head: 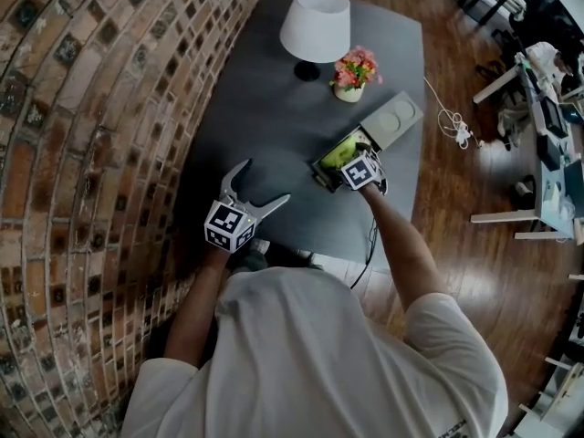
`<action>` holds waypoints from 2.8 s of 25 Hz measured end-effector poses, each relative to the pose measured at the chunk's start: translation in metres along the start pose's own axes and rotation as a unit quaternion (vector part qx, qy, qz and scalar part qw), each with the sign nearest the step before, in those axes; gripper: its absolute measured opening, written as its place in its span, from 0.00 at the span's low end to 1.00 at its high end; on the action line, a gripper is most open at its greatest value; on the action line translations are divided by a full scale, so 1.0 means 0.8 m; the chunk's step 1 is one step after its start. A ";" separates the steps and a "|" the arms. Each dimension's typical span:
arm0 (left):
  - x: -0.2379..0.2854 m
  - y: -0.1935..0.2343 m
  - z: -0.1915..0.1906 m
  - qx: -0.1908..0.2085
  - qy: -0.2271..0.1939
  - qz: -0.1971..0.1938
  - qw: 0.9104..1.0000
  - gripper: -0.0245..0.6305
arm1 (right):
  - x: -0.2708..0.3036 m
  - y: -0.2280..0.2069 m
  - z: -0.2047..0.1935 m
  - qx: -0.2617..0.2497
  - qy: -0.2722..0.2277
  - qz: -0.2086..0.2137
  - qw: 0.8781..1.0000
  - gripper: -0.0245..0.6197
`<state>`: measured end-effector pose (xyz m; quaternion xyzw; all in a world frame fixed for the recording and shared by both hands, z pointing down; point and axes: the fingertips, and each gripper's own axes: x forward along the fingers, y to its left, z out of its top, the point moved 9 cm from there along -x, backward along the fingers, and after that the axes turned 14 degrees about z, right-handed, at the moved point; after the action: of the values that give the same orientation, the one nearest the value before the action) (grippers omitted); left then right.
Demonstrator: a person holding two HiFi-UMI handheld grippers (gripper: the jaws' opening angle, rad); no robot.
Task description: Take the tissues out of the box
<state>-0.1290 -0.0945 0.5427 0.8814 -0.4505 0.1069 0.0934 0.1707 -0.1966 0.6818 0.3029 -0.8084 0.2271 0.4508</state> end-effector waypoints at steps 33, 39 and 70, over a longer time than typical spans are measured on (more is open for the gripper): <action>0.039 0.043 0.124 0.005 -0.114 -0.017 0.993 0.81 | -0.326 0.102 0.058 0.027 -0.472 -0.151 0.868 0.83; 0.033 0.035 0.145 0.015 -0.137 -0.015 0.990 0.81 | -0.373 0.132 0.053 0.008 -0.505 -0.216 0.835 0.83; 0.014 0.012 0.162 0.046 -0.178 0.045 0.982 0.78 | -0.361 0.193 -0.004 0.065 -0.515 -0.298 0.801 0.83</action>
<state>-0.1172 -0.1422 0.4219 0.8684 -0.4941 -0.0268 -0.0337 0.1843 -0.0020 0.4185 0.6297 -0.7748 -0.0557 -0.0069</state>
